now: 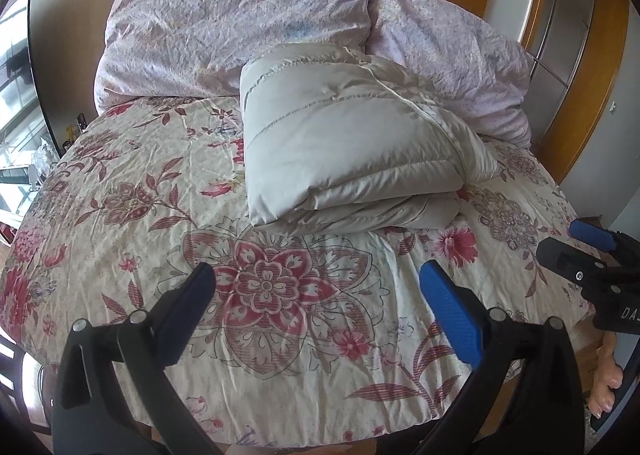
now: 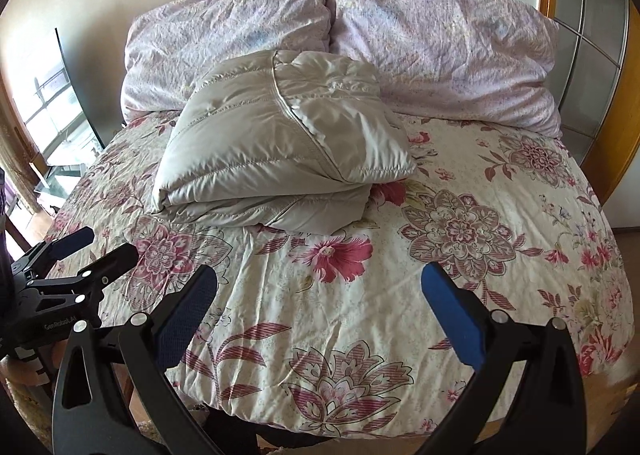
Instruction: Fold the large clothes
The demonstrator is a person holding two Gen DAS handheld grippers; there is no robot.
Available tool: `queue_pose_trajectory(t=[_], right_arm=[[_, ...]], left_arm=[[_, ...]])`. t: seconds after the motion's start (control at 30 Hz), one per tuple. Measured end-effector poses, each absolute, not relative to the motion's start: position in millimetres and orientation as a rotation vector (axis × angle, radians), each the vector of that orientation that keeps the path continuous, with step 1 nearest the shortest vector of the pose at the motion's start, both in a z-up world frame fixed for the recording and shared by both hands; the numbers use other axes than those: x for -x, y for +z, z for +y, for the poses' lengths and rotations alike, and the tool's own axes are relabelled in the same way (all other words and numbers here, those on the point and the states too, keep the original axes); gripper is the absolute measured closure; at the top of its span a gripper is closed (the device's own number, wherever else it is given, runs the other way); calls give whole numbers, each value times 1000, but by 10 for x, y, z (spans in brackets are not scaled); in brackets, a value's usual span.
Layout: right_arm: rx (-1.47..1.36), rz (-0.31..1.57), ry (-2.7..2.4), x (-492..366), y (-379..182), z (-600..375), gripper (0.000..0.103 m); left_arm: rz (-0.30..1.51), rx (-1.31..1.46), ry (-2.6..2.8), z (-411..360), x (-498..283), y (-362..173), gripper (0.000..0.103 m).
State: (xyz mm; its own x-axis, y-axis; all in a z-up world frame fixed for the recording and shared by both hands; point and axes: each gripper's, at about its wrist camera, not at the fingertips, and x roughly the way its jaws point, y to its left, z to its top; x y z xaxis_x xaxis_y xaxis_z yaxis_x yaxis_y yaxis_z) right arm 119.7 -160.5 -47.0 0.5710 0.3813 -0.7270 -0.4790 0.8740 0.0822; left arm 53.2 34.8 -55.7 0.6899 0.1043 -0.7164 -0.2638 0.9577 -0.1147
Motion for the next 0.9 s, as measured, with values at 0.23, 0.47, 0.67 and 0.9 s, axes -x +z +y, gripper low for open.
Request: queue_pose_trajectory(t=[0.23, 0.47, 0.67, 0.9], right_arm=[[96, 860, 505, -1316, -520, -1600, 1], [98, 856, 512, -1296, -484, -1594, 1], [106, 858, 520, -1302, -479, -1575, 1], [108, 866, 516, -1315, -504, -1559, 1]], left_arm=[[781, 196, 215, 313, -532, -524, 2], [777, 194, 211, 313, -538, -493, 2], [776, 189, 207, 289, -555, -461, 2], [780, 189, 206, 274, -568, -469, 2]])
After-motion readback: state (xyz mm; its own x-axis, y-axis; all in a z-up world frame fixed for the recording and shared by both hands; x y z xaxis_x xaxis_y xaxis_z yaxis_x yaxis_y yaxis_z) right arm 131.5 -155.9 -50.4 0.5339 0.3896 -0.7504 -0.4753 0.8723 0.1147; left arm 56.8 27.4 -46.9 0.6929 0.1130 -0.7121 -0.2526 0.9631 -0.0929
